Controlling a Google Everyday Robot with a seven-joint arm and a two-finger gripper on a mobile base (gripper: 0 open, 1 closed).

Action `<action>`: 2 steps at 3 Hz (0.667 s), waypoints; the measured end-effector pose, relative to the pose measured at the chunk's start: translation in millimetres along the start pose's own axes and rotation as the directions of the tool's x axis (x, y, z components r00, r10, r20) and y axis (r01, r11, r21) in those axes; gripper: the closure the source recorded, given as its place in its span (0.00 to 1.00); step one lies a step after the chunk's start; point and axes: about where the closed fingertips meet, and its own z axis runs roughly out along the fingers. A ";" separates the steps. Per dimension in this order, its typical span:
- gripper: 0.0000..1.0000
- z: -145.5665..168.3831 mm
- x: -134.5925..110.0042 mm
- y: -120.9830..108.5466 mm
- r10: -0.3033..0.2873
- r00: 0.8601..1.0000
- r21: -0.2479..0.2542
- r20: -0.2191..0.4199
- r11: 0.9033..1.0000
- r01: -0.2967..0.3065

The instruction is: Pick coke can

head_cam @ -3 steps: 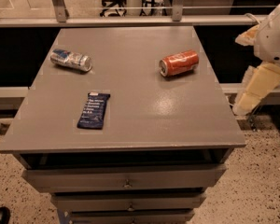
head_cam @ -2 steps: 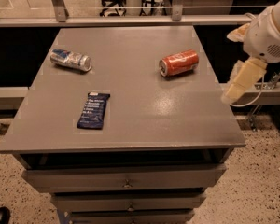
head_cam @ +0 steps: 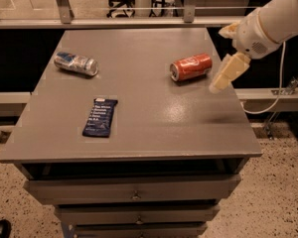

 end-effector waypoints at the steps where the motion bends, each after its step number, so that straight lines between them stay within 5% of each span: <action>1: 0.00 30.8 -12.8 -16.4 -0.002 0.999 -0.017 0.038 1.000 0.002; 2: 0.00 67.5 -23.5 -29.6 0.007 0.998 -0.057 0.062 0.998 -0.003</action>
Offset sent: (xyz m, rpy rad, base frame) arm 0.0795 0.0510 -0.0392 0.0924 0.0380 0.0503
